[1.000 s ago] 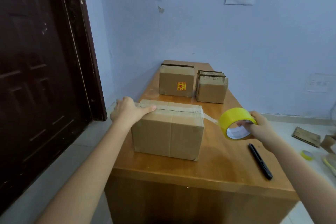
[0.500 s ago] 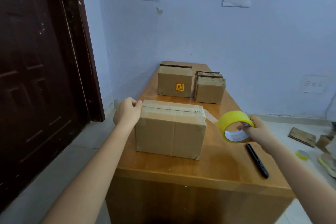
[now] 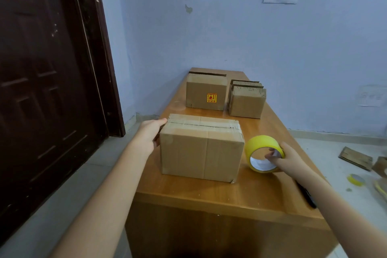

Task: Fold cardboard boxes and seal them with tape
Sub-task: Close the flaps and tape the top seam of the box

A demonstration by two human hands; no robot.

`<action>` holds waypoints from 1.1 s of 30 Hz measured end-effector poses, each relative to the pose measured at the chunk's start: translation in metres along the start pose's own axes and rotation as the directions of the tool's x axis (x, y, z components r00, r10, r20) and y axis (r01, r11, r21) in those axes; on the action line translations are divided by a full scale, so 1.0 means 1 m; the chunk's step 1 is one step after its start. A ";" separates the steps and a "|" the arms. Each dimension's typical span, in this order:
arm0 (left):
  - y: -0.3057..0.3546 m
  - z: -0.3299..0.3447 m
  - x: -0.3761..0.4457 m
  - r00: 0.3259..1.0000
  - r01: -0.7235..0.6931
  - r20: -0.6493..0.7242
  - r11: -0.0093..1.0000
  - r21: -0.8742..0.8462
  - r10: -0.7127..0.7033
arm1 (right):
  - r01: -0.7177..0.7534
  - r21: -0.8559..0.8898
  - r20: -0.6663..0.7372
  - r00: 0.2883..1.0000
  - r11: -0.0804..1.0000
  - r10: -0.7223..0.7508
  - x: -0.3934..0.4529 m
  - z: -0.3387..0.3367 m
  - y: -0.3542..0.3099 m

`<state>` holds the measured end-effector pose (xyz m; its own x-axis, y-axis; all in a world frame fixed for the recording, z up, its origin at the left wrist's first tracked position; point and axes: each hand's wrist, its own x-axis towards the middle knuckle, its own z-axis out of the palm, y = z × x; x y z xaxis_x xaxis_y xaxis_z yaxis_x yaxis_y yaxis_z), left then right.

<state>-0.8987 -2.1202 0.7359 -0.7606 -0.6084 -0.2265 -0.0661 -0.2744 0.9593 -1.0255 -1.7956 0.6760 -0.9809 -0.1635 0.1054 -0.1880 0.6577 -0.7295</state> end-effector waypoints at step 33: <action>-0.055 0.017 -0.005 0.980 -0.153 0.122 0.988 -0.024 0.155 | 0.564 -0.486 0.432 0.819 0.668 -0.378 -0.034 0.058 -0.160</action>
<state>-0.9021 -2.0898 0.6871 -0.8345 -0.5485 -0.0533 0.0664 -0.1961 0.9783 -0.9593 -1.9383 0.7500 -0.7106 -0.7002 0.0695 -0.7033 0.7039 -0.0995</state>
